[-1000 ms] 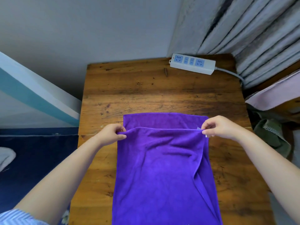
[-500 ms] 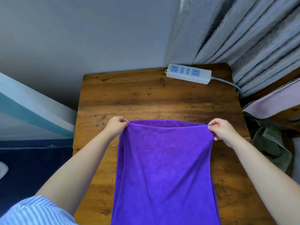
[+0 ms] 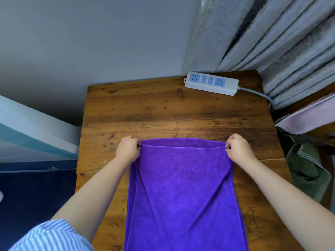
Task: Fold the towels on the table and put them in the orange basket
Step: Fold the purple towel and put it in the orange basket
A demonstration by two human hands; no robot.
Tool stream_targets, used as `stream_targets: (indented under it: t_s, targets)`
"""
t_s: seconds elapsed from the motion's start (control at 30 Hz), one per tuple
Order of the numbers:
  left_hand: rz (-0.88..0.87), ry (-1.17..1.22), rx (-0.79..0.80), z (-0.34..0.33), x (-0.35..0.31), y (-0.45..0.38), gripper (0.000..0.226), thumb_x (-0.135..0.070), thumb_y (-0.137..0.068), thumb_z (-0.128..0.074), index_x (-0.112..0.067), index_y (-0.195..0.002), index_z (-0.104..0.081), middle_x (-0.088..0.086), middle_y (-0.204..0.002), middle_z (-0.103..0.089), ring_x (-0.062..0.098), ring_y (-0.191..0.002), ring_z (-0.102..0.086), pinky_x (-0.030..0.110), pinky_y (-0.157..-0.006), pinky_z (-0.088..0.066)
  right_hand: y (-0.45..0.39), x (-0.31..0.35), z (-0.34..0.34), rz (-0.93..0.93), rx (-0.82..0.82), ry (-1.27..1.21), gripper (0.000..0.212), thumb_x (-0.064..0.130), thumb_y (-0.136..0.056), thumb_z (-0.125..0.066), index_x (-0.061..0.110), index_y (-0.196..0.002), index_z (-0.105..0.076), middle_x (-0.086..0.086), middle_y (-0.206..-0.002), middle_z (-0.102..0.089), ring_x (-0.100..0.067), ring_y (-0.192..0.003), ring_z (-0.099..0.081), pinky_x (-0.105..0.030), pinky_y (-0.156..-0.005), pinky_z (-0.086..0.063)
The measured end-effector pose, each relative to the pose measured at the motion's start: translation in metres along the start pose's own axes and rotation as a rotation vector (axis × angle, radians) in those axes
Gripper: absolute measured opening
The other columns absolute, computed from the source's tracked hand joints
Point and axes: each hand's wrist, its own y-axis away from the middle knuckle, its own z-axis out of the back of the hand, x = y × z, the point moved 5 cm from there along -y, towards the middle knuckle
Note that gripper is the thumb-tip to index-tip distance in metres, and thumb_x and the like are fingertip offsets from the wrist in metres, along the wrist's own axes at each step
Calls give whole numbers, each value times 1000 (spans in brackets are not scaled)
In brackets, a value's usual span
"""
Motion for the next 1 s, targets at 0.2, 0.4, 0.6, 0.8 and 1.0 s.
stream_targets:
  t_s: [0.2,0.4,0.6,0.8,1.0]
  targets:
    - [-16,131,5,11,1,2,21,-10,-88,-54,-2,-105,-63,21,-110,-54,34,-108,-51,30,-90,-37,-3,1,16,-5,-9,-124,9,7,-81,-63,1,-83,-69,-15,-94,-68,-29,-93,-60,-26,-77,-42]
    - [-21,212,-49,33,14,20,16,-9,-85,-59,-1,-94,-69,17,-102,-67,29,-100,-58,26,-78,-39,11,-14,41,-23,36,-329,2,0,-75,-68,-2,-76,-69,-11,-78,-64,-19,-76,-54,-23,-69,-36]
    - [-29,264,-135,55,27,56,10,-7,-85,-59,-4,-91,-67,14,-98,-67,28,-92,-59,29,-77,-46,36,-12,62,-8,54,-458,9,-3,-74,-69,3,-69,-65,-13,-70,-61,-23,-71,-54,-33,-68,-44]
    - [-144,65,-242,78,28,99,24,-5,-90,-51,-6,-110,-64,12,-111,-62,28,-103,-57,32,-83,-46,78,10,89,136,-84,-398,8,-5,-76,-65,3,-78,-62,-13,-79,-60,-24,-76,-54,-31,-73,-41]
    - [-215,-194,-395,116,22,173,23,-16,-93,-48,-14,-103,-68,7,-102,-59,24,-94,-59,31,-71,-48,157,41,129,288,-312,-16,21,-2,-85,-53,-3,-100,-68,-22,-102,-65,-34,-100,-57,-33,-87,-42]
